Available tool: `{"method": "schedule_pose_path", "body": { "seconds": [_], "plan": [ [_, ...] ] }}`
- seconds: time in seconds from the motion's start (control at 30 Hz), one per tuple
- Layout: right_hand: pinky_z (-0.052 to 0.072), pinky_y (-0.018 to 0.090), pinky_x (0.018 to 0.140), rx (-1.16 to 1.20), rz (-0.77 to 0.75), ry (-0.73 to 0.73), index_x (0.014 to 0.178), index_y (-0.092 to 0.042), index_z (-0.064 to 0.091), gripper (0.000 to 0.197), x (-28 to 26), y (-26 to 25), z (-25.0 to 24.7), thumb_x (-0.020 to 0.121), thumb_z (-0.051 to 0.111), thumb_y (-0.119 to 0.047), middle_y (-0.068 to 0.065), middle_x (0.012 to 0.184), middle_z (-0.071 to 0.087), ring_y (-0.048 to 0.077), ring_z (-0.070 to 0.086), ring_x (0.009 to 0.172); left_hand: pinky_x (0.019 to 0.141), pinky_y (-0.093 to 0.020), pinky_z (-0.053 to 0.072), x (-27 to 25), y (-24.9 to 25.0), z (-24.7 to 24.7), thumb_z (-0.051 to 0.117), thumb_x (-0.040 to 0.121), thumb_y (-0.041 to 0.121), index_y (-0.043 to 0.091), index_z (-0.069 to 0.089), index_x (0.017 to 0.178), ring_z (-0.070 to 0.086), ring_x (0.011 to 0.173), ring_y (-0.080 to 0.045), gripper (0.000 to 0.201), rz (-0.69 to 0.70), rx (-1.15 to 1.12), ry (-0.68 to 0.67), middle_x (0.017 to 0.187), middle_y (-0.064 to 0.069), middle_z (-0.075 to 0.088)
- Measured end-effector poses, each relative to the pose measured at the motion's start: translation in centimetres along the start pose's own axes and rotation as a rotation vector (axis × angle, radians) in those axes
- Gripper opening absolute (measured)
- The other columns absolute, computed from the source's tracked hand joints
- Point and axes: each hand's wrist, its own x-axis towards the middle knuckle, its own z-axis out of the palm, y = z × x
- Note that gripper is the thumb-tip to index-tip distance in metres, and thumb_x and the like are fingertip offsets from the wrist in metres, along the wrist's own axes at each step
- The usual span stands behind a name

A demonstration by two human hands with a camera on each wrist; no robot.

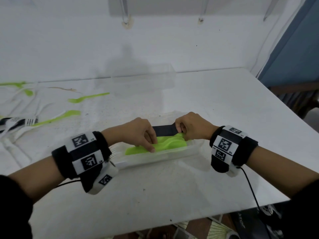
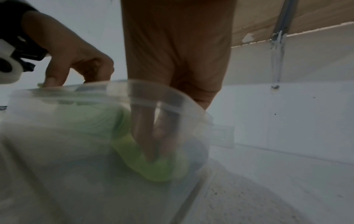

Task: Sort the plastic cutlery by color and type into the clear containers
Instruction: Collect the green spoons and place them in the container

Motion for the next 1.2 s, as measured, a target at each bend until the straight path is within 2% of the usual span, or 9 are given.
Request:
{"method": "schedule_pose_path", "body": {
  "seconds": [0.13,0.37,0.5,0.67,0.73,0.87,1.0,1.1,1.2],
  "plan": [
    [0.029,0.012,0.050,-0.014,0.018,-0.011,0.071,-0.017,0.054,0.024,0.2,0.0,0.0,0.063,0.063,0.004,-0.016,0.059,0.044,-0.001,0.040,0.054,0.068,-0.028,0.057,0.9,0.2,0.7,0.076,0.076,0.011,0.006,0.070,0.108,0.067,0.090,-0.022,0.033,-0.016,-0.005,-0.056,0.093,-0.006,0.069],
    [0.041,0.010,0.040,0.111,0.062,-0.091,0.073,-0.010,0.060,0.020,0.6,-0.2,-0.6,0.066,0.066,0.008,-0.006,0.056,0.051,0.006,0.052,0.044,0.064,-0.001,0.038,1.6,0.6,2.2,0.070,0.080,0.012,0.009,0.073,0.101,0.055,0.066,0.001,0.022,0.070,0.121,0.050,0.095,0.003,0.069],
    [0.049,0.013,0.045,0.222,0.070,-0.157,0.080,-0.006,0.063,0.013,0.5,-0.1,-1.2,0.074,0.072,0.002,0.001,0.058,0.056,-0.001,0.052,0.036,0.074,-0.021,0.049,2.2,1.0,3.7,0.061,0.076,0.002,0.013,0.074,0.095,0.065,0.080,-0.011,0.026,0.087,0.147,0.185,0.088,-0.001,0.073],
    [0.052,0.018,0.059,0.336,0.050,-0.118,0.091,-0.001,0.067,0.011,-0.4,0.1,-1.7,0.080,0.068,-0.003,0.000,0.065,0.062,-0.004,0.055,0.043,0.066,-0.017,0.045,2.5,0.9,4.2,0.065,0.073,0.009,0.016,0.072,0.087,0.058,0.069,-0.005,0.017,0.081,0.082,0.249,0.078,0.004,0.070],
    [0.044,0.009,0.060,0.316,0.009,-0.097,0.085,-0.005,0.069,0.011,-0.9,-0.1,-1.5,0.076,0.073,-0.006,-0.009,0.062,0.060,-0.008,0.054,0.047,0.070,-0.021,0.049,2.4,0.6,4.4,0.068,0.073,0.012,0.017,0.072,0.084,0.059,0.069,-0.004,0.013,0.083,0.049,0.271,0.079,0.005,0.070],
    [0.038,0.005,0.058,0.170,-0.025,-0.138,0.085,-0.007,0.069,0.018,-1.6,-0.3,-1.0,0.070,0.079,-0.010,-0.017,0.064,0.055,-0.013,0.053,0.057,0.062,-0.014,0.041,2.4,0.4,4.6,0.068,0.075,0.014,0.021,0.071,0.083,0.051,0.059,0.007,0.011,0.050,0.061,0.257,0.077,0.010,0.066],
    [0.041,0.019,0.064,-0.133,-0.024,-0.041,0.087,-0.007,0.070,0.011,-1.7,-0.4,-1.1,0.080,0.062,-0.004,0.004,0.085,0.067,0.015,0.061,0.081,0.059,-0.007,0.036,2.5,0.3,4.5,0.069,0.076,0.016,0.022,0.072,0.085,0.049,0.056,0.007,0.011,0.079,0.118,0.242,0.079,0.010,0.068],
    [0.028,0.027,0.061,-0.490,-0.034,-0.003,0.088,-0.015,0.060,0.022,-1.8,-1.0,-0.6,0.084,0.046,0.001,0.002,0.091,0.052,0.021,0.049,0.102,0.065,-0.016,0.041,2.4,0.1,4.7,0.069,0.077,0.014,0.020,0.073,0.088,0.049,0.061,0.001,0.013,0.100,0.095,0.258,0.085,0.008,0.069],
    [0.023,0.031,0.065,-0.617,-0.092,0.074,0.086,-0.013,0.062,0.018,-2.0,-0.9,-0.5,0.077,0.058,0.001,0.005,0.093,0.056,0.026,0.047,0.100,0.067,-0.021,0.041,2.3,-0.1,4.6,0.070,0.077,0.014,0.021,0.070,0.092,0.047,0.062,0.002,0.017,0.102,0.082,0.265,0.084,0.010,0.060]
  ]
}}
